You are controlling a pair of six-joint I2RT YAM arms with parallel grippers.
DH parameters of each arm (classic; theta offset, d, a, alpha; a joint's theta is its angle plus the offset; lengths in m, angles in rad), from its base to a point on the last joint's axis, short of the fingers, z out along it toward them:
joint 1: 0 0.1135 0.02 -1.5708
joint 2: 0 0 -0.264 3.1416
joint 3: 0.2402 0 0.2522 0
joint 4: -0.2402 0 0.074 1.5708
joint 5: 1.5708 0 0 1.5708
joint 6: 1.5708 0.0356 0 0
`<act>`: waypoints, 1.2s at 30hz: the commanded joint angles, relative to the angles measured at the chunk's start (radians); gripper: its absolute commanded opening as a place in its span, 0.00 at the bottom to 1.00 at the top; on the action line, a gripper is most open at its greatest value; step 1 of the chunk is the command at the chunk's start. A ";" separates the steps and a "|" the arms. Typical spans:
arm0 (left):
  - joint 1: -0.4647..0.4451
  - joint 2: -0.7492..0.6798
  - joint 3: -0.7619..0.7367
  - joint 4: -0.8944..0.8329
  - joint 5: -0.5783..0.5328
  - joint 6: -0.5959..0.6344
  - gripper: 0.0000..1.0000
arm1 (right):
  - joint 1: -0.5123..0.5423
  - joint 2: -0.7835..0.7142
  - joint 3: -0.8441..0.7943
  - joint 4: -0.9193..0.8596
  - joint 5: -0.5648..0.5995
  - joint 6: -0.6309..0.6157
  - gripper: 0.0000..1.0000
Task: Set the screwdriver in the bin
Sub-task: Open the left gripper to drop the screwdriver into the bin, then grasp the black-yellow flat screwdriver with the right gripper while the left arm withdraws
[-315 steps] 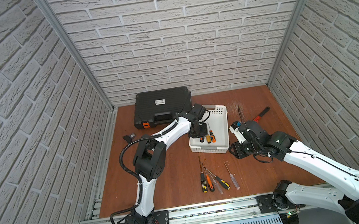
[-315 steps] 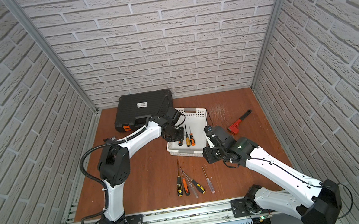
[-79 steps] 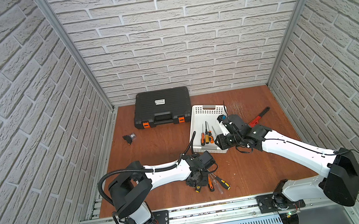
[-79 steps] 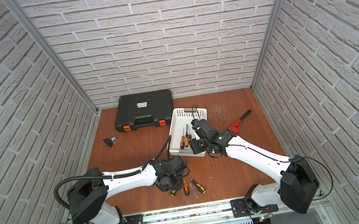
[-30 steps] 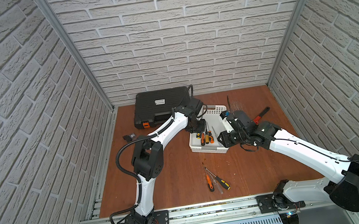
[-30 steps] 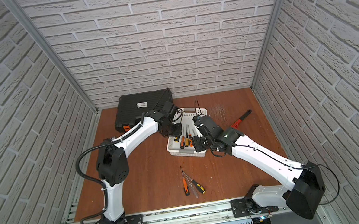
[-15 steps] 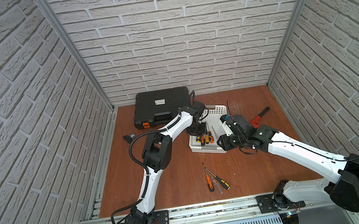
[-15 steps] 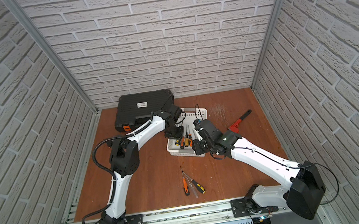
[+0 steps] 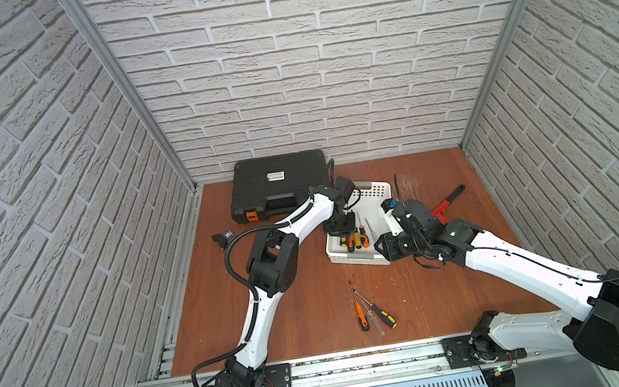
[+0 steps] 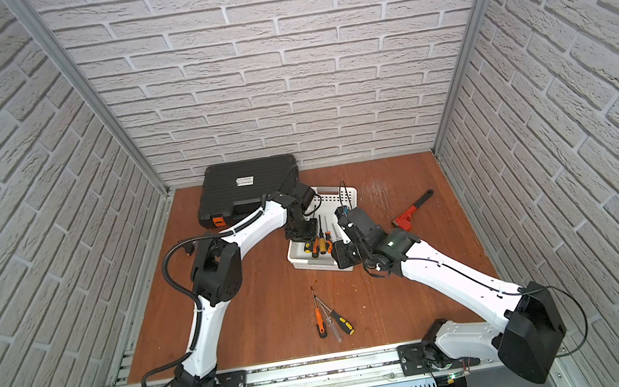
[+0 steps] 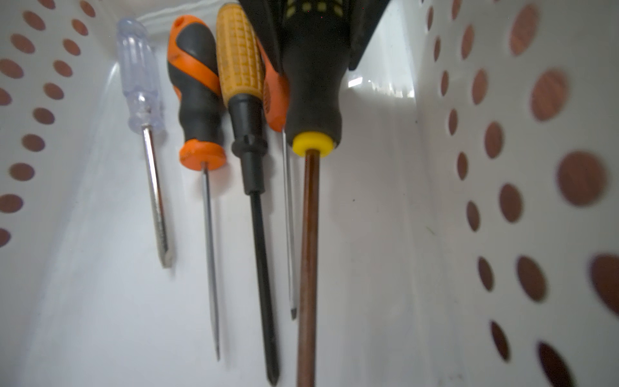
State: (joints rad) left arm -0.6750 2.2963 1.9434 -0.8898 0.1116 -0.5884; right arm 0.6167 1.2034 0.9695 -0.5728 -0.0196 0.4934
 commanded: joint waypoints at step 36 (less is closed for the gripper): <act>-0.003 -0.849 -0.753 0.313 -0.200 -0.084 0.51 | 0.267 0.023 -0.061 -0.217 0.082 -0.056 0.41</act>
State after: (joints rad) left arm -0.6754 1.5242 1.2518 -0.6170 -0.0101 -0.6529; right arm 0.8406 1.2125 0.9455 -0.7692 0.0486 0.4072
